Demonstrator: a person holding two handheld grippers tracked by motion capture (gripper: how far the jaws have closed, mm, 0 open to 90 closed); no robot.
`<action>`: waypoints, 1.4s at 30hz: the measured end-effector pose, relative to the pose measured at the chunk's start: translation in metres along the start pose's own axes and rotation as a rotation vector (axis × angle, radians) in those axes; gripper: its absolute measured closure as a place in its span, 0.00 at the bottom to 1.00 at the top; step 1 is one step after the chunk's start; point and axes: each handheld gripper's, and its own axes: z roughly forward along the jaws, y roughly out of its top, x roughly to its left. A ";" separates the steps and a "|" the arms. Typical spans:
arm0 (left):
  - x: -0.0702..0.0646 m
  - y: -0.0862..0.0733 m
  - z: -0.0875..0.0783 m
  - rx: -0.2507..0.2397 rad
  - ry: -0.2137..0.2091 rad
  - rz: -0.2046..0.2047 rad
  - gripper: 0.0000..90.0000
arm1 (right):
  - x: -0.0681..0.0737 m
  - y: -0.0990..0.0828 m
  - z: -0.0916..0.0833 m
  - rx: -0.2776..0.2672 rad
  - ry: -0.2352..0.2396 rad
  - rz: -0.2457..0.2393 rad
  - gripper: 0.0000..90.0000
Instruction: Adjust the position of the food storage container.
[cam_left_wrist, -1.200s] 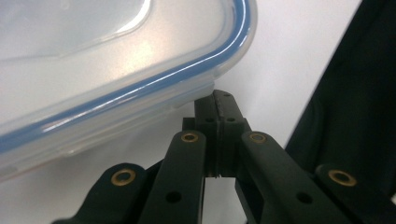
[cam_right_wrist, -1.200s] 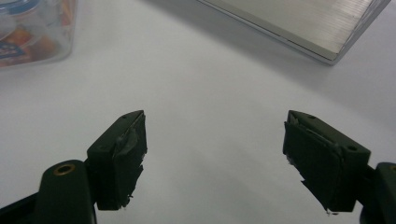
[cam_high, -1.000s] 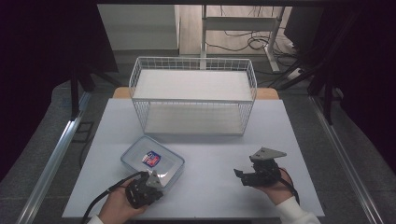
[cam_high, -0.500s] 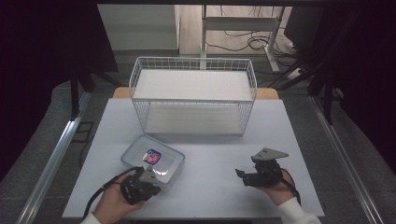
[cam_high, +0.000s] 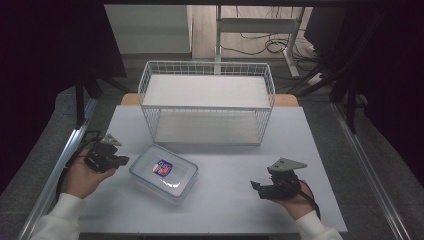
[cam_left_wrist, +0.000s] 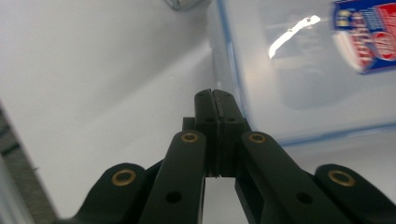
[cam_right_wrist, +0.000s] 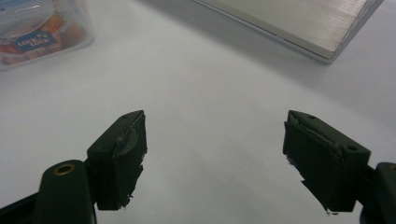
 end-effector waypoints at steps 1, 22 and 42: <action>0.001 0.000 0.005 0.016 0.007 0.001 1.00 | 0.000 -0.001 0.000 -0.002 -0.002 0.003 0.24; -0.010 -0.015 0.027 0.047 -0.057 -0.013 1.00 | -0.002 0.000 -0.002 -0.027 0.003 0.027 0.24; -0.066 0.002 0.041 0.068 -0.135 0.076 1.00 | -0.002 0.000 -0.001 -0.026 0.002 0.021 0.24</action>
